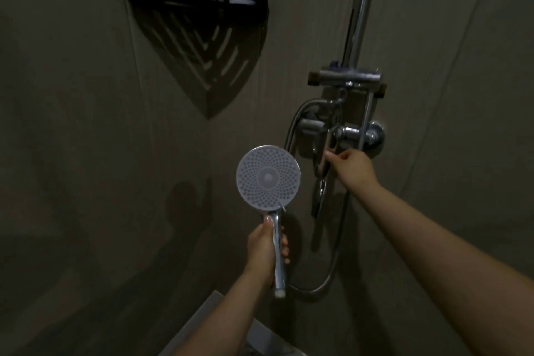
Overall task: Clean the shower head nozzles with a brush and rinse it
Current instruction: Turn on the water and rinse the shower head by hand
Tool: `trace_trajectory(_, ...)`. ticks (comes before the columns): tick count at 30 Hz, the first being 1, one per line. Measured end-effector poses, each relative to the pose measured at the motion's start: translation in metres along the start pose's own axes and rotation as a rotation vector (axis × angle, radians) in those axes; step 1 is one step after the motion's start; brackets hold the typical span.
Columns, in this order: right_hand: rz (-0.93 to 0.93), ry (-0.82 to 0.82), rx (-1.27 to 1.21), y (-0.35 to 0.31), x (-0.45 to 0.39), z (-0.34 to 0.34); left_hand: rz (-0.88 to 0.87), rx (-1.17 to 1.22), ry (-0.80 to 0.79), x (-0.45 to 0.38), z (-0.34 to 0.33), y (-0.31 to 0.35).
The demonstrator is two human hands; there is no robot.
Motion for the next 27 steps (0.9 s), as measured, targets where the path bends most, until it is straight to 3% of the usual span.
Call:
trace_trajectory(7,0.029,-0.133,-0.386,0.012,-0.002,-0.046,-0.006,0.093,-0.04,-0.056,0.0,-0.074)
trace_trajectory(12,0.058,-0.111,-0.549,0.006,0.003,-0.051,-0.01,0.105,-0.082,-0.08,-0.008,-0.11)
trace_trajectory(27,0.068,0.019,-0.511,0.006,0.007,-0.046,-0.022,0.026,-0.04,-0.093,-0.013,-0.126)
Point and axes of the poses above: each hand's wrist, its own x-axis away from the middle knuckle, its own z-axis out of the back of the hand, y = z × x, the point moved 9 cm from there along -x, towards the middle knuckle, and after that the axes turned 5 degrees about z, right-handed, at the moved point
